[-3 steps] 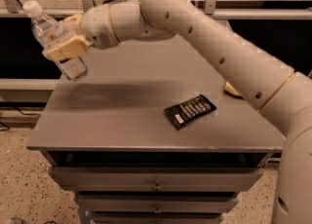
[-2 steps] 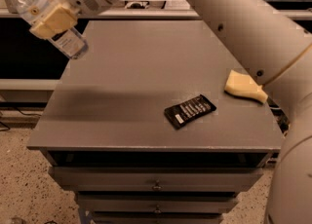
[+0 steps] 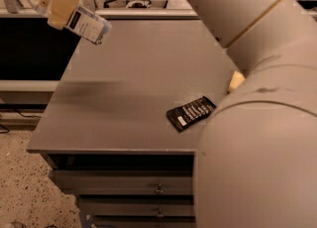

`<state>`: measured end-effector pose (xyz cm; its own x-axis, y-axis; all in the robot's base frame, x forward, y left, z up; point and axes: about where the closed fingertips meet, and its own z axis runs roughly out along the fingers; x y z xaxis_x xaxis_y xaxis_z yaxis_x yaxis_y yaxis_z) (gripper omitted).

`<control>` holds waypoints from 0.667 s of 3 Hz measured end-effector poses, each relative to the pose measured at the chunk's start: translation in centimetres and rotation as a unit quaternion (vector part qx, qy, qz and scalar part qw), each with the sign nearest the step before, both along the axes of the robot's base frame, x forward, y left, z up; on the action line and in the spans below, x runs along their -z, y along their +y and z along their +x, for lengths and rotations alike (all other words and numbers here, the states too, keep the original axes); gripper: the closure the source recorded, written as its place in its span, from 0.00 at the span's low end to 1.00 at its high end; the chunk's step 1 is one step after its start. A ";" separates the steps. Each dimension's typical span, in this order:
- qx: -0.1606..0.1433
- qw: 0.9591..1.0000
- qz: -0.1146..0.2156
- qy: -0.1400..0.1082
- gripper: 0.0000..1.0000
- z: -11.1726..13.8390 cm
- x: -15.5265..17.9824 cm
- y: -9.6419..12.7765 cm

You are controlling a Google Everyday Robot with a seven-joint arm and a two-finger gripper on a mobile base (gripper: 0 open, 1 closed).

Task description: Knock blue plastic bottle over

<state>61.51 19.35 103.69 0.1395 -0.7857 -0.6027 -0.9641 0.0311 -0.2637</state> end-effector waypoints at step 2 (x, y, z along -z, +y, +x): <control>0.059 0.996 -0.061 0.025 1.00 1.2 1.9 -2.6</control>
Offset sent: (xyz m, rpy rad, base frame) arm 0.0110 -0.0201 -0.0190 -0.1227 0.0455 -0.1076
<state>62.68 16.77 101.74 0.0143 -0.8629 -0.5051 -0.9679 0.1147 -0.2235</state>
